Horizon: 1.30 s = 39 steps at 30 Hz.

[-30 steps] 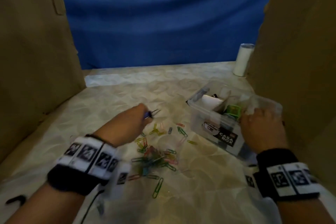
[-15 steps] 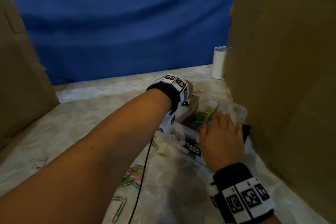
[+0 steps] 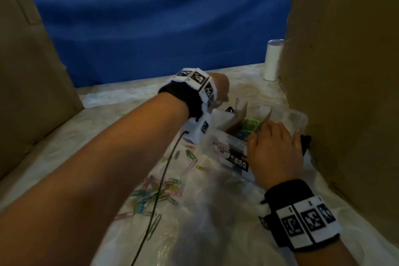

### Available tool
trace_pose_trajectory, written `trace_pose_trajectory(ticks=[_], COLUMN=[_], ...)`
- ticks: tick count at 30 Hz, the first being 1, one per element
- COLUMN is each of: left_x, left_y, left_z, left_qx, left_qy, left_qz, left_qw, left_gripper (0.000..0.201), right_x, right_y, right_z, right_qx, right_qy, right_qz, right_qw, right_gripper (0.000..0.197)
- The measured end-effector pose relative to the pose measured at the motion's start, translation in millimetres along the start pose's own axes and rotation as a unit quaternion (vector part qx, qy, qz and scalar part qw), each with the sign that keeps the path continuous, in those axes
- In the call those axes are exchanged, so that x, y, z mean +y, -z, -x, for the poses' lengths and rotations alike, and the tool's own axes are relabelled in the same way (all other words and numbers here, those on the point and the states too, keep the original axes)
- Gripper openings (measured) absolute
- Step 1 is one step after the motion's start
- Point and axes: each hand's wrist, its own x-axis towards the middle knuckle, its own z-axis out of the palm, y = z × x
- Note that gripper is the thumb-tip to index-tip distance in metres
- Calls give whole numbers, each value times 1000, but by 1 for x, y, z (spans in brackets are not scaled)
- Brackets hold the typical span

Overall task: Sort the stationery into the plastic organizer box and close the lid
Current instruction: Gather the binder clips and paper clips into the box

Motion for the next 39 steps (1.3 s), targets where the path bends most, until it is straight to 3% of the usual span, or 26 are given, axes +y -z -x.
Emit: trace_pose_trajectory(ticks=[5,10,12,14,17,22,26,31,35,39], left_x=[-64,-142,-171,-193,-217,-231,-234,-259,-285,-314], left_y=[-2,-19,-33,-53,-94,-160,-194,-200,-196,-201], left_z=[78,175,208,237,275,319,321,276,228,200], left_qx=[8,24,45,60,53,8,-51,-51,-32,-70], left_qy=[-37,37,80,120,178,236,243,239,269,277], left_qz=[59,129,158,185,217,244,237,152,77,62], left_qw=[998,991,983,973,958,941,939,958,959,956], left_gripper=[38,32,30,28,29,31,41,60,63,42], right_x=[-1,-11,-18,-34,-70,-119,-158,-200,-206,-204], right_y=[0,15,20,27,35,24,1,-33,-43,-40], right_z=[-1,4,8,17,38,73,84,85,92,92], right_qx=[0,-53,-32,-2,5,-154,-255,-337,-324,-327], right_qy=[2,-6,-19,23,144,274,329,404,427,425], right_qz=[9,-17,-67,-130,-203,-239,-195,-32,30,26], right_qw=[1000,998,997,991,968,919,888,850,844,844], right_gripper=[60,55,55,55,51,38,28,27,25,26])
